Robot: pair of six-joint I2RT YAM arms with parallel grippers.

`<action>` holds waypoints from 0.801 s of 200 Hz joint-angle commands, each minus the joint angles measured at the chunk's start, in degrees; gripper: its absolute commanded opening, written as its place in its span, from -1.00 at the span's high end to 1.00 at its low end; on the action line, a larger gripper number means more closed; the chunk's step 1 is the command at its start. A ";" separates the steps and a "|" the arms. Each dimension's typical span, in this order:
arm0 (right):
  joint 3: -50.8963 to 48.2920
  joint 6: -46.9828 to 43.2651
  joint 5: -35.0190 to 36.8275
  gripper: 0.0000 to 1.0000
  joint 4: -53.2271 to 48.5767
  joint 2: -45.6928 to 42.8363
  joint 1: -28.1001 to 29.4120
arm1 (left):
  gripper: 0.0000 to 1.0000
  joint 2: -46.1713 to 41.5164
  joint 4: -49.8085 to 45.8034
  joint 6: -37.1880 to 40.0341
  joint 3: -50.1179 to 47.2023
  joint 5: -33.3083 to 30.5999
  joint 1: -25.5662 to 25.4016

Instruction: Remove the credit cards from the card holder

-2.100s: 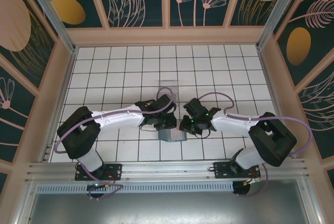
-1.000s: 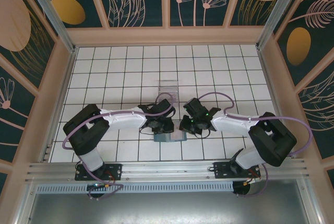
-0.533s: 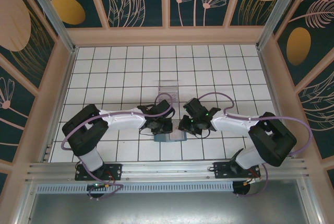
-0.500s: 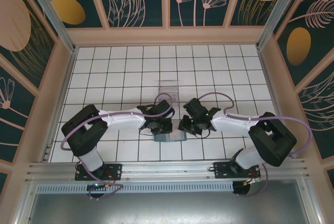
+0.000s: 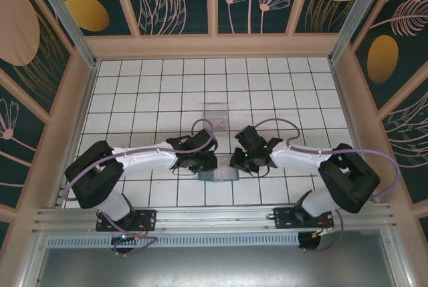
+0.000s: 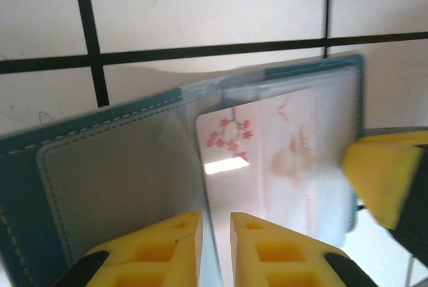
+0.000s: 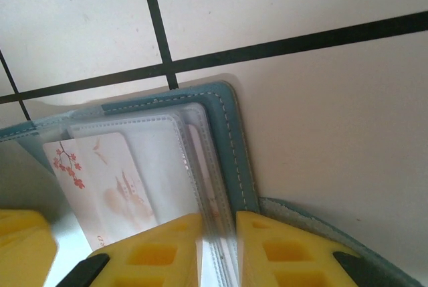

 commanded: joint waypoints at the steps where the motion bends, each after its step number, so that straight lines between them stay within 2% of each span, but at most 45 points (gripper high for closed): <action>1: 0.07 -0.04 1.05 0.60 -2.92 1.31 -0.19 | 0.57 -3.26 6.69 -1.46 -2.12 1.95 1.00; 41: 0.24 0.02 0.85 0.60 -3.06 1.50 0.12 | 0.50 -5.25 15.72 -3.97 -6.93 8.55 3.29; 71: 0.60 0.09 0.94 0.60 -3.11 1.51 0.38 | 0.48 -3.12 21.97 -5.82 -8.96 13.55 3.94; 160: 0.96 0.09 0.89 0.60 -3.19 2.01 0.62 | 0.43 -2.44 28.85 -9.65 -15.93 15.04 5.73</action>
